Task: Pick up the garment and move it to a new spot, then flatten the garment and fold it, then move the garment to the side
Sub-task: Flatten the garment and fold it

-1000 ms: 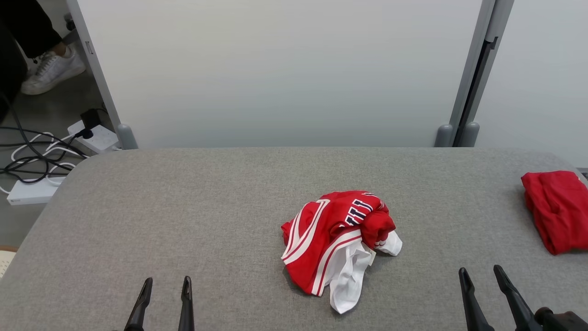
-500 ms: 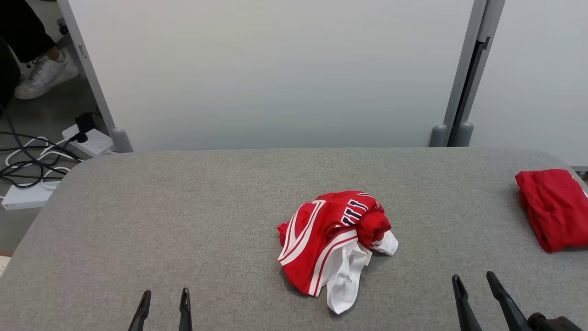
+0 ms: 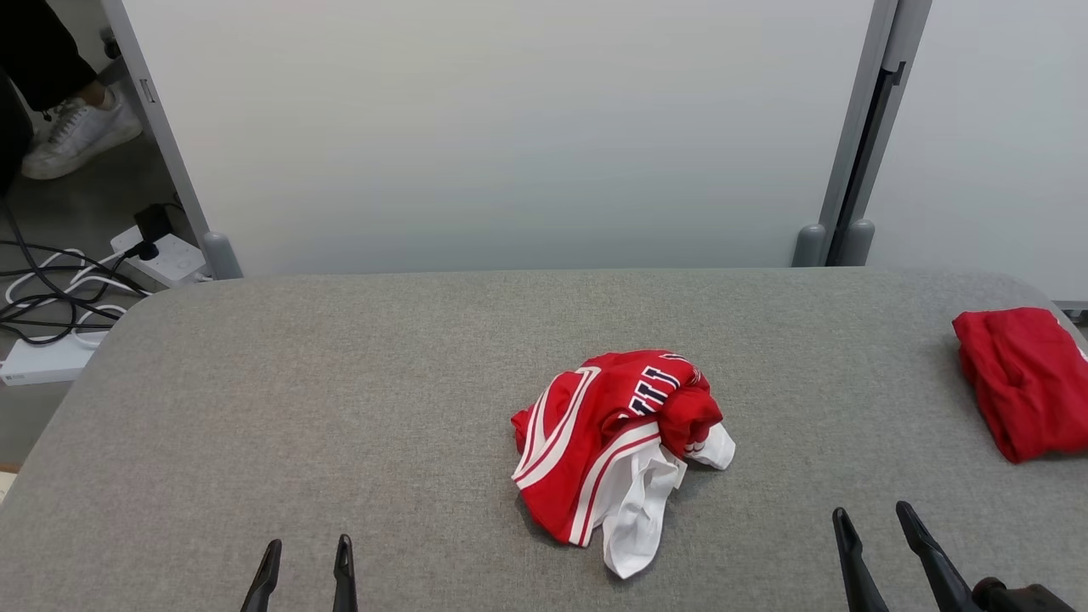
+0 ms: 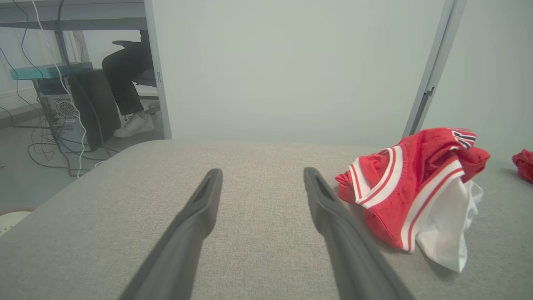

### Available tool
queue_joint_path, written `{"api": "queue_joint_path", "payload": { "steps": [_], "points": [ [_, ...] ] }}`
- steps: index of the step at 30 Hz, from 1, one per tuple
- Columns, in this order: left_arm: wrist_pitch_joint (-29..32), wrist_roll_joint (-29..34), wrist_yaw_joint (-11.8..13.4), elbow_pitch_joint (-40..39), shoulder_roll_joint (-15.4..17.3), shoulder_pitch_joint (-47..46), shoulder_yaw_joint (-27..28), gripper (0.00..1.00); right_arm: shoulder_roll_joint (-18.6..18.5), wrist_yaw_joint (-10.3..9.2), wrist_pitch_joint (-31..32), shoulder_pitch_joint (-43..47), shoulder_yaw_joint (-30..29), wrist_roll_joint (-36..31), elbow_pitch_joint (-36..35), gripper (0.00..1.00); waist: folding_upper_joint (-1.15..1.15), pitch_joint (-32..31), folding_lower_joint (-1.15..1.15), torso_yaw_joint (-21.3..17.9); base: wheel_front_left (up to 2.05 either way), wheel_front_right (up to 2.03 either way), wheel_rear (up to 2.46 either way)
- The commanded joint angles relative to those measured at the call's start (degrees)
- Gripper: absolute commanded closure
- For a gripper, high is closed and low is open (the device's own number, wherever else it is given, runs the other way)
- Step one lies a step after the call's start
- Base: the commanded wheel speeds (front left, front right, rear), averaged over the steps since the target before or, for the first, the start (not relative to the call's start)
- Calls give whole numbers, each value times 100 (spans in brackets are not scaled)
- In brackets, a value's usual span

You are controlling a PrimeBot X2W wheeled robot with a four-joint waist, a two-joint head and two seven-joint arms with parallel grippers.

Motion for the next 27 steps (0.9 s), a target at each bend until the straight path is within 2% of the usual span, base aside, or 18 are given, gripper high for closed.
{"api": "queue_joint_path", "payload": {
  "steps": [1,22,24,27],
  "points": [
    [-59,-15,24,-139,-7,-206,171,0,-82,0,-34,-290,137,-46,-107,0,0,1,0,-3,0,0,0],
    [-59,15,17,-162,-7,-239,154,0,-59,0,-34,-352,93,-71,-130,0,0,44,0,49,0,0,0],
    [-59,-59,-100,-184,-7,-266,93,0,-54,0,-34,-356,81,-73,-129,0,0,57,0,56,0,0,0],
    [-59,-278,-470,-120,-7,-347,-270,0,-46,0,-34,-362,54,-77,-132,0,0,104,0,75,0,0,0]
  ]
}}
